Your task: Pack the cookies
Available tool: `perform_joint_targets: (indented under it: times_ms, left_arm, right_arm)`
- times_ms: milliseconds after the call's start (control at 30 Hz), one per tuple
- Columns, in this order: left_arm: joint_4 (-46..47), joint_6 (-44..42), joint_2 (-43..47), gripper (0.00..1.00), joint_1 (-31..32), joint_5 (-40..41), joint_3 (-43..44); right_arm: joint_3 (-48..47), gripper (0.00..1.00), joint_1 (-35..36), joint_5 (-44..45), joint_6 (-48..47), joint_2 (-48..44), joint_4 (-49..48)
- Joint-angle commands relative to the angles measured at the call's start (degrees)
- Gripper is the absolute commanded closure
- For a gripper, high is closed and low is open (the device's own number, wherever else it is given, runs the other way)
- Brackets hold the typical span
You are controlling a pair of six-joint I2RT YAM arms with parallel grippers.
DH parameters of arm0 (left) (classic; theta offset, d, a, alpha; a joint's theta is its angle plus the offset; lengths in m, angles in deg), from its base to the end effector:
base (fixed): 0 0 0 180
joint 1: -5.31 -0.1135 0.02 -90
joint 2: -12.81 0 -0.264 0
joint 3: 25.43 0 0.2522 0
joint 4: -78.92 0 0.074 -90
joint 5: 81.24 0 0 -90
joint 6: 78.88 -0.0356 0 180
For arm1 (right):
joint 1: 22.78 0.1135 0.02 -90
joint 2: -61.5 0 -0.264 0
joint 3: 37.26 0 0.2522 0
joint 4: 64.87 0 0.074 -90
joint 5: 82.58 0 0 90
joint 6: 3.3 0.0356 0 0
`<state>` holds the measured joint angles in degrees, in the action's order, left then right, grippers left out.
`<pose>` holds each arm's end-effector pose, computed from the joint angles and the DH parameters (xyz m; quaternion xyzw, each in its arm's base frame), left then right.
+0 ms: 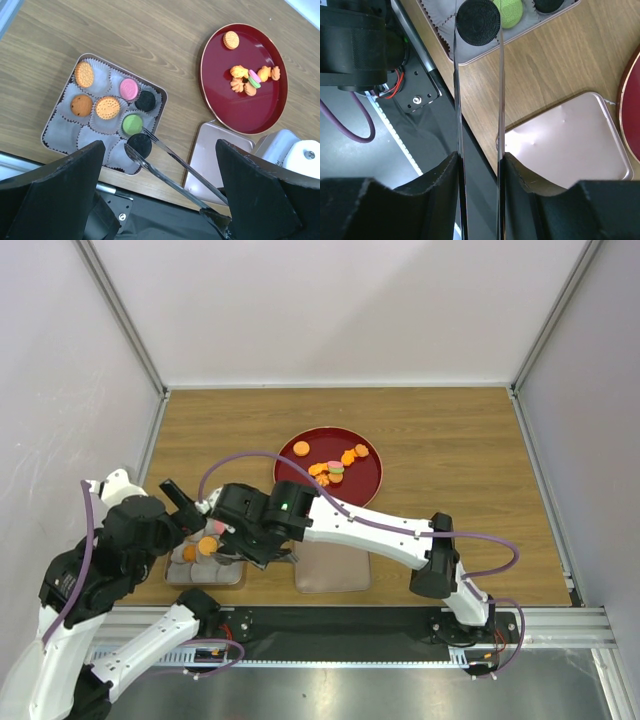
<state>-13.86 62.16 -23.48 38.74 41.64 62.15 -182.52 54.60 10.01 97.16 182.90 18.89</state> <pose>0.0463 -0.0074 0.3977 -0.2487 0.8464 -0.0738 0.4652 0.0984 0.4321 0.3461 -0.5274 0.8087 0.1643 0.2021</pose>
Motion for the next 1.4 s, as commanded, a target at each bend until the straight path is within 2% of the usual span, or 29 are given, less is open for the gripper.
perform_joint_targets:
  times_ms: [0,767,1367]
  left_arm:
    - [-1.7,1.1,0.5,0.00,-0.4,-0.7,-0.5]
    - [-2.6,1.4,2.2,0.00,-0.4,-0.5,-1.7]
    - [-3.4,1.4,2.6,0.00,-0.3,1.2,0.3]
  right_arm:
    - [-0.5,0.62,1.9,0.9,-2.2,1.1,-3.6]
    - [0.5,0.58,3.6,1.7,-2.4,4.1,-3.9]
    - [3.9,0.58,4.6,2.0,-1.8,3.8,-4.5]
